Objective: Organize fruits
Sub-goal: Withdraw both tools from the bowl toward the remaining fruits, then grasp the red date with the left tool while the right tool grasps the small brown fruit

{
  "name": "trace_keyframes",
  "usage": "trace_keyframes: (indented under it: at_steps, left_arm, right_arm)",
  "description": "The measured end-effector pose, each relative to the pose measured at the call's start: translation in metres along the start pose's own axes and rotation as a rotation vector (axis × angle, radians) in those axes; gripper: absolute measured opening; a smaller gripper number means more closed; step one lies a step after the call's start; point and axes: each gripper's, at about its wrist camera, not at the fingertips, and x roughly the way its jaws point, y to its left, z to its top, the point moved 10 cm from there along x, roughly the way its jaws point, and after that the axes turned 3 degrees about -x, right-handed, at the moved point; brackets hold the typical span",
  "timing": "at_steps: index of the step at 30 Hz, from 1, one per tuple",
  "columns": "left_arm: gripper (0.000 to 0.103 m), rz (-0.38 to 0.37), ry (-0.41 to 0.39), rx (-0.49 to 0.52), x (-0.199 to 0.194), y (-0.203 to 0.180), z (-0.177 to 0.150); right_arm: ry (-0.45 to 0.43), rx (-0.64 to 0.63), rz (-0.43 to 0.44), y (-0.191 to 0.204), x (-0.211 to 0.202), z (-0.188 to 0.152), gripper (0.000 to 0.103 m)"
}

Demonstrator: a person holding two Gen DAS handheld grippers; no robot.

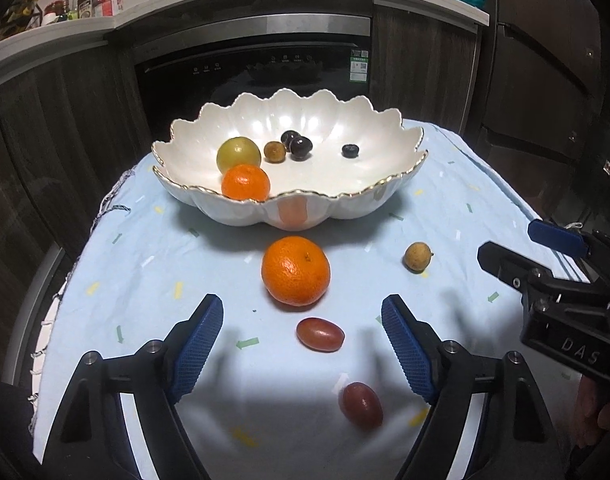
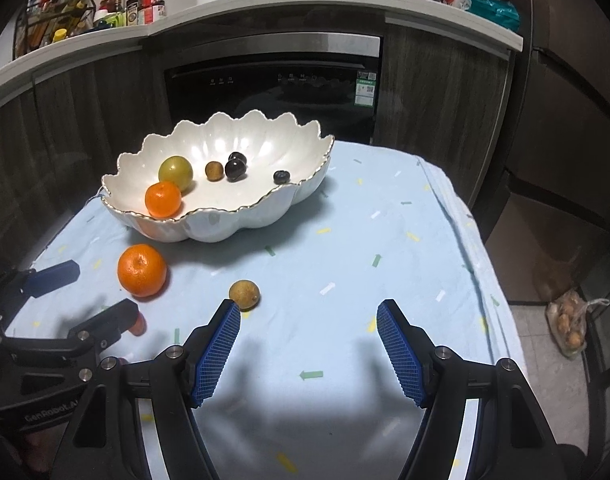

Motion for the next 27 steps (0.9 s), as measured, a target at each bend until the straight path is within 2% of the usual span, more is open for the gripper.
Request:
trace_keyframes:
  at_steps: [6, 8, 15, 22, 24, 27]
  left_arm:
    - [0.072, -0.011, 0.033, -0.002, 0.011, -0.002, -0.007]
    - [0.067, -0.007, 0.042, 0.001, 0.014, -0.003, -0.009]
    - [0.065, -0.021, 0.075, 0.004, 0.02, -0.008, -0.013]
    - [0.054, -0.025, 0.108, -0.025, 0.027, -0.004, -0.018]
    - [0.051, -0.025, 0.118, -0.033, 0.028, -0.003, -0.02]
    - [0.047, -0.025, 0.117, -0.036, 0.028, -0.002, -0.02]
  right_arm:
    - [0.003, -0.015, 0.033, 0.007, 0.009, 0.001, 0.072]
    - [0.001, -0.024, 0.049, 0.011, 0.015, 0.005, 0.072]
    - [0.009, -0.038, 0.104, 0.024, 0.03, 0.01, 0.072]
    - [0.03, -0.056, 0.139, 0.035, 0.044, 0.013, 0.07]
    - [0.053, -0.07, 0.155, 0.04, 0.049, 0.01, 0.062]
    - [0.085, -0.081, 0.179, 0.045, 0.055, 0.006, 0.056]
